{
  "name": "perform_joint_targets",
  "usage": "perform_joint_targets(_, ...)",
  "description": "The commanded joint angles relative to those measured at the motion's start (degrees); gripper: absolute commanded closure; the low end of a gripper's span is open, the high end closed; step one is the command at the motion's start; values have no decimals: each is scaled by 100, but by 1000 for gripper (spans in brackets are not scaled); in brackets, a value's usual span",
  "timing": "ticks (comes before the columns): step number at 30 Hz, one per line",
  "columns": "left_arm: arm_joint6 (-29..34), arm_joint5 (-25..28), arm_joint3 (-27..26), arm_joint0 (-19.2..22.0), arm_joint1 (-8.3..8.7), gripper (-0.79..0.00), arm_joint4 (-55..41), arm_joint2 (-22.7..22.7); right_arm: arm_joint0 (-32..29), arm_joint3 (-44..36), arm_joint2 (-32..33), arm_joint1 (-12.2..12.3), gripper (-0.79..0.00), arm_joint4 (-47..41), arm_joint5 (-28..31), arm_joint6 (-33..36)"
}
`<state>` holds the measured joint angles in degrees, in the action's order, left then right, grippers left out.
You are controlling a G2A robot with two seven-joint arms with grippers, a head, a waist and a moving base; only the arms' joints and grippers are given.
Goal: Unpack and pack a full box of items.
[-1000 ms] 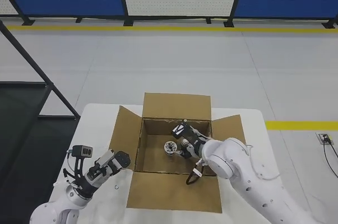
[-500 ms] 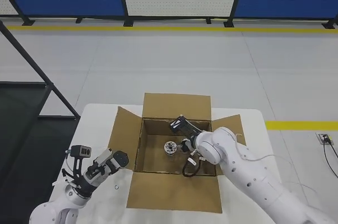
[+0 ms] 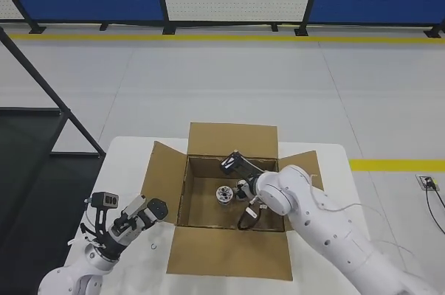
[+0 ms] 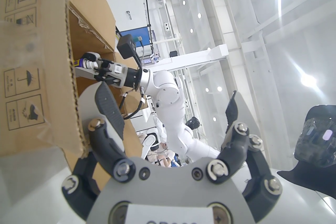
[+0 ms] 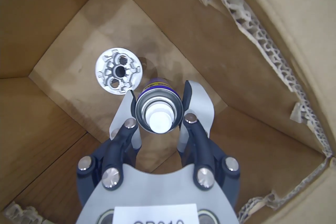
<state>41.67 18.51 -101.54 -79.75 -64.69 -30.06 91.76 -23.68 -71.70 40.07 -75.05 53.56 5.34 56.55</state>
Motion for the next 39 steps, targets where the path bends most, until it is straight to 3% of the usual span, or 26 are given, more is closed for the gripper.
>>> perform_joint_targets(1,-1,-12,0,12,1,-785,8,-10,-177,-441,172,86,0,142,7,113)
perform_joint_targets(9,42,-45,57,97,1,-785,17,-89,-1618,-3086,1328,547,0,685,102,350)
perform_joint_targets(20,89,-37,124,156,3,-785,5,-159,-1696,-3200,1375,564,0,704,108,339)
perform_joint_targets(25,128,-43,154,158,7,-785,-2,-169,-1819,-3162,1636,577,0,381,214,-25)
perform_joint_targets(31,159,-82,190,198,7,-785,-6,-235,-2302,-4039,2644,693,0,225,-161,-481)
perform_joint_targets(39,187,-85,214,233,6,-785,6,-305,-3325,-5010,4598,857,0,-95,-637,-998)
